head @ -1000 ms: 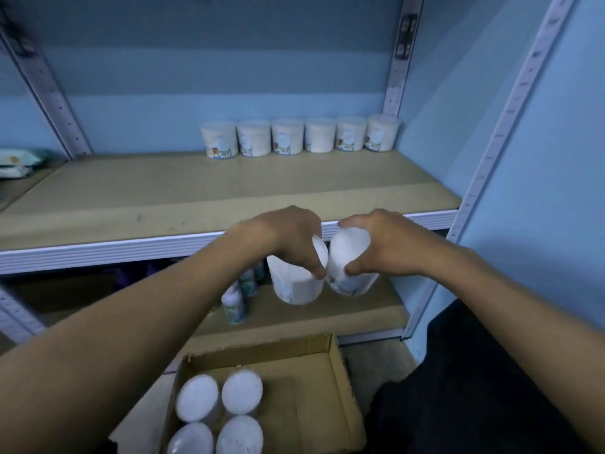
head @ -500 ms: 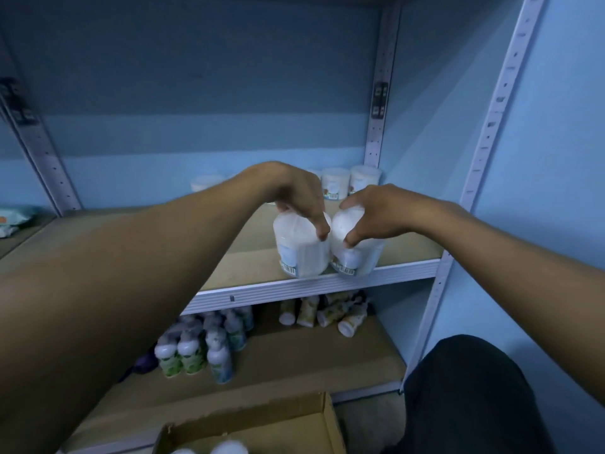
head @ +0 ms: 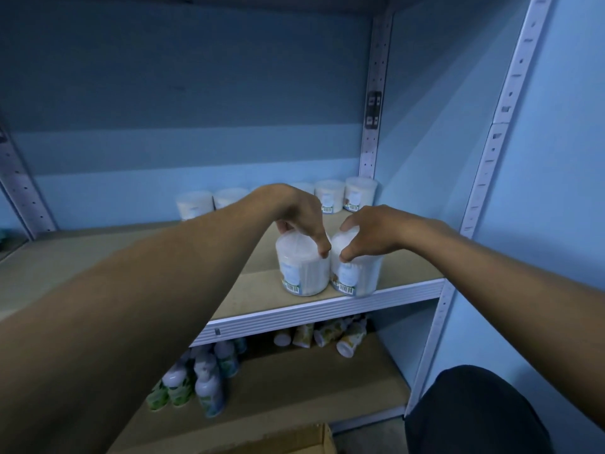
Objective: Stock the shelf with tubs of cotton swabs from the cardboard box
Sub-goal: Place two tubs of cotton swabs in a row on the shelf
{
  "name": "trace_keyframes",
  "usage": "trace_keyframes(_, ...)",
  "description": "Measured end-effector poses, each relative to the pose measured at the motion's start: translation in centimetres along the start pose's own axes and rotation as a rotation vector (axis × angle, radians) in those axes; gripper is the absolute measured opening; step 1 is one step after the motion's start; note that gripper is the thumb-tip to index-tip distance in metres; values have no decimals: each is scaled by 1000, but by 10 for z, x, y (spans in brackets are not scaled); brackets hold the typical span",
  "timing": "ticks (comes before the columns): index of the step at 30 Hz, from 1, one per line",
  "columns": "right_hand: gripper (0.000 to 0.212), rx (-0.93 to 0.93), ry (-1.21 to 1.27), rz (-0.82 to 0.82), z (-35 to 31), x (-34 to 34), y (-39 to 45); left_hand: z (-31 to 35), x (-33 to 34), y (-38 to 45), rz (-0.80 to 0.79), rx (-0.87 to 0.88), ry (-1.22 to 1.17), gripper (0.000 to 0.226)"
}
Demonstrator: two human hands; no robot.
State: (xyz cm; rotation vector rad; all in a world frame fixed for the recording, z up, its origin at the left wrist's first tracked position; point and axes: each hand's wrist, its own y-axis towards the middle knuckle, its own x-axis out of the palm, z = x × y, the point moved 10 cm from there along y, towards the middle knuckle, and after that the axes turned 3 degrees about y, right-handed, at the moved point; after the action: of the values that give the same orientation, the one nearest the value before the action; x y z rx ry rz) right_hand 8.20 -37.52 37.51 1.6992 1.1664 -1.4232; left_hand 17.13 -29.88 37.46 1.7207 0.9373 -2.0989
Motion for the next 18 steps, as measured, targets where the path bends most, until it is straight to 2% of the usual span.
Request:
trace_keyframes(7,58,-5,-36,-28,-4,3,1,-6,9,9,-52,-10,-33,65)
trace_keyframes(14,66,30,-47,-52,-2,8,3,-6,14,7,-31,-22,-22,66)
trace_keyframes(18,75,7,9,-26,0,4,-3,-3,6,-5,61,25,27,80)
